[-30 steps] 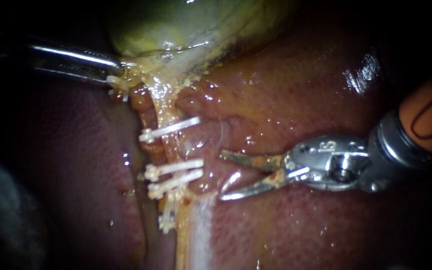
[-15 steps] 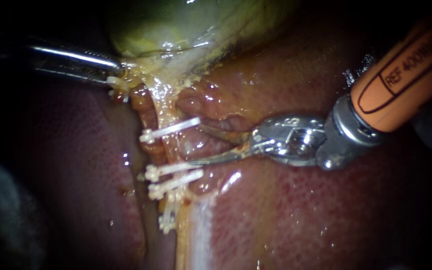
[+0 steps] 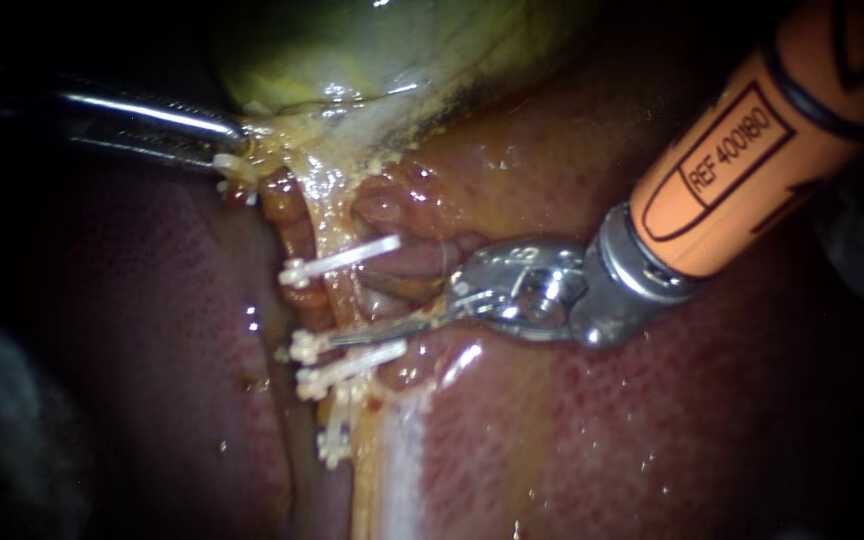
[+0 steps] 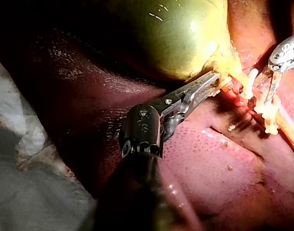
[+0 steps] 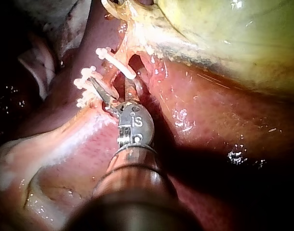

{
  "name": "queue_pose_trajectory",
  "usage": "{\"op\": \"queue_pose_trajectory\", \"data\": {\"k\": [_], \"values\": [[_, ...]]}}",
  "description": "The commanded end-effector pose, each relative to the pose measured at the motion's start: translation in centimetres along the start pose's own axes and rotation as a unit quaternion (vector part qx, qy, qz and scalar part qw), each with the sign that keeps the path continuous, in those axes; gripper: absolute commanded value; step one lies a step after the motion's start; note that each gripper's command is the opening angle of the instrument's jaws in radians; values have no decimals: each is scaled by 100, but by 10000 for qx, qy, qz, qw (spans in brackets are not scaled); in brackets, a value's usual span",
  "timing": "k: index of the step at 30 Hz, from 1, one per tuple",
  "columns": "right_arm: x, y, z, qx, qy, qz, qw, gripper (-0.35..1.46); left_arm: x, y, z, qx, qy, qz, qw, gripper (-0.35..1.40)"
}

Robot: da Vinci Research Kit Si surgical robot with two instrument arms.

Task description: Go to the cutting position right tube

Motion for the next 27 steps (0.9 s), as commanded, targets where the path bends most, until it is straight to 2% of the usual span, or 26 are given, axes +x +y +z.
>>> {"op": "queue_pose_trajectory", "data": {"k": [1,7,12,17,23,27], "values": [[2,-1,3,42,30,-43,10000,130,0,0,0,1,1,0,10000,-35],[8,-2,19,207,-11,-140,9997,128,0,0,0,1,1,-1,10000,-35],[14,1,32,309,235,-164,9991,127,0,1,0,4,2,-3,10000,-35],[23,7,44,396,601,-167,9973,127,0,1,1,5,3,-3,10000,-35],[29,15,50,391,827,-134,9957,127,1,2,2,10,4,-6,10000,-35],[30,16,52,411,884,-76,9952,127,1,2,2,10,5,-6,10000,-35]]}}
